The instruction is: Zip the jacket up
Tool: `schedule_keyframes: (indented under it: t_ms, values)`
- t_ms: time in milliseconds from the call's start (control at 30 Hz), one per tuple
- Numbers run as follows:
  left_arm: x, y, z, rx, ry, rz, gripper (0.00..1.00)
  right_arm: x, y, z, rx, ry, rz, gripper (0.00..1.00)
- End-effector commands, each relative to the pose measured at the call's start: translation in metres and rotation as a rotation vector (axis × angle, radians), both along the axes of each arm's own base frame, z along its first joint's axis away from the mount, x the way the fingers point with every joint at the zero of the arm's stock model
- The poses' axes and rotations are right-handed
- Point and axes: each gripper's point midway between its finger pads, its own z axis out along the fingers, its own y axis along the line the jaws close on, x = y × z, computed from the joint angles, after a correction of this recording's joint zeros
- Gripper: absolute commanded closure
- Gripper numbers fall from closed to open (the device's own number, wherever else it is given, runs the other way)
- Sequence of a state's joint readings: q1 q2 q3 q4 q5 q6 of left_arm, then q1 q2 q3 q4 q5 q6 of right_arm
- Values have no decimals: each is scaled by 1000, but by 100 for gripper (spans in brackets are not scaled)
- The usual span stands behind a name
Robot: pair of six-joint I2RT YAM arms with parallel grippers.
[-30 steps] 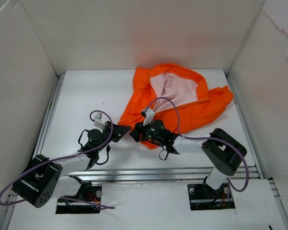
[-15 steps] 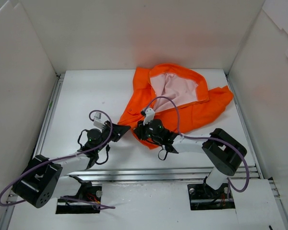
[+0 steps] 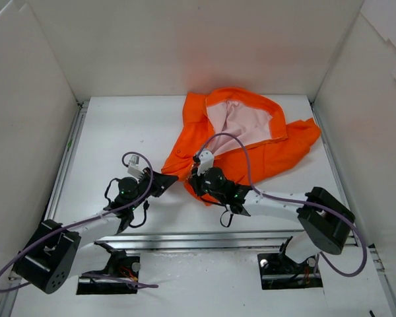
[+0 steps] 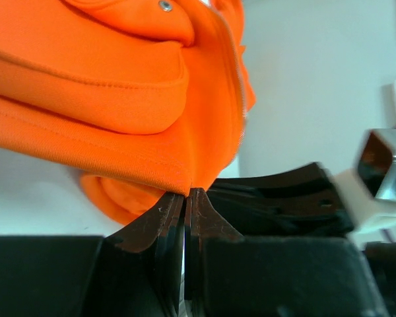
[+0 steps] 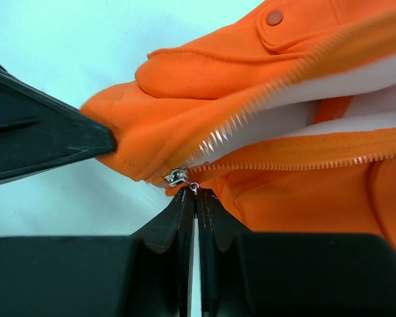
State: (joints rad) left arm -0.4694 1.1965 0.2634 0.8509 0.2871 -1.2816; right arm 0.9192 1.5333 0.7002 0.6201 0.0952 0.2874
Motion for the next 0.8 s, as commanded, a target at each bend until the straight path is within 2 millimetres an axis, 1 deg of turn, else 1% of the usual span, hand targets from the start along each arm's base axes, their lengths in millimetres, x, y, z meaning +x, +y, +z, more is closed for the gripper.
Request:
schedule_keyframes:
  t_ms: [0,33,67,100,133,167,200,233,267,333,400,433,467,533,567,600,633,700,767]
  values:
    - [-2,2,8,75,-64,-33,100,10,-9,60,23,-108,-57,100]
    - [-4,3,4,98,-58,-39,100,7,-18,55,-23,-89,-70,100]
    - [-9,5,-3,130,-32,-44,100,7,-22,59,-42,-98,-70,100]
    - [-11,7,-5,164,-46,-52,100,7,-23,72,-40,-113,-70,100]
    - [-13,9,-9,186,-41,-58,100,8,-26,74,-57,-112,-73,100]
    - [-17,12,-13,212,-26,-61,100,8,-35,71,-98,-96,-76,100]
    - [-17,16,-14,231,-26,-56,100,12,-35,79,-95,-97,-72,100]
    - [-21,20,-17,267,-27,-59,100,12,-40,74,-119,-62,-47,100]
    - [-23,23,-18,283,-25,-58,100,13,-40,73,-125,-45,-35,100]
    - [-25,27,-16,311,-40,-54,100,15,-34,71,-127,-5,12,100]
    - [-29,31,-7,315,-64,-46,100,16,-29,59,-147,35,37,100]
    - [-31,32,2,310,-90,-44,100,19,-30,57,-158,38,22,100]
    - [-34,34,-1,334,-80,-48,100,24,-33,54,-159,42,-1,100]
    - [-36,36,8,348,-96,-52,100,30,-35,50,-155,61,-9,100]
    - [-39,39,5,380,-86,-57,100,36,-39,54,-146,58,-22,100]
    - [-40,41,7,390,-93,-59,100,36,-38,56,-137,60,-15,100]
    - [-43,43,3,407,-82,-61,100,37,-39,59,-115,71,-17,100]
    - [-44,45,2,439,-82,-73,100,39,-42,67,-99,66,-23,100]
    - [-45,47,1,463,-82,-76,100,32,-38,74,-70,72,21,100]
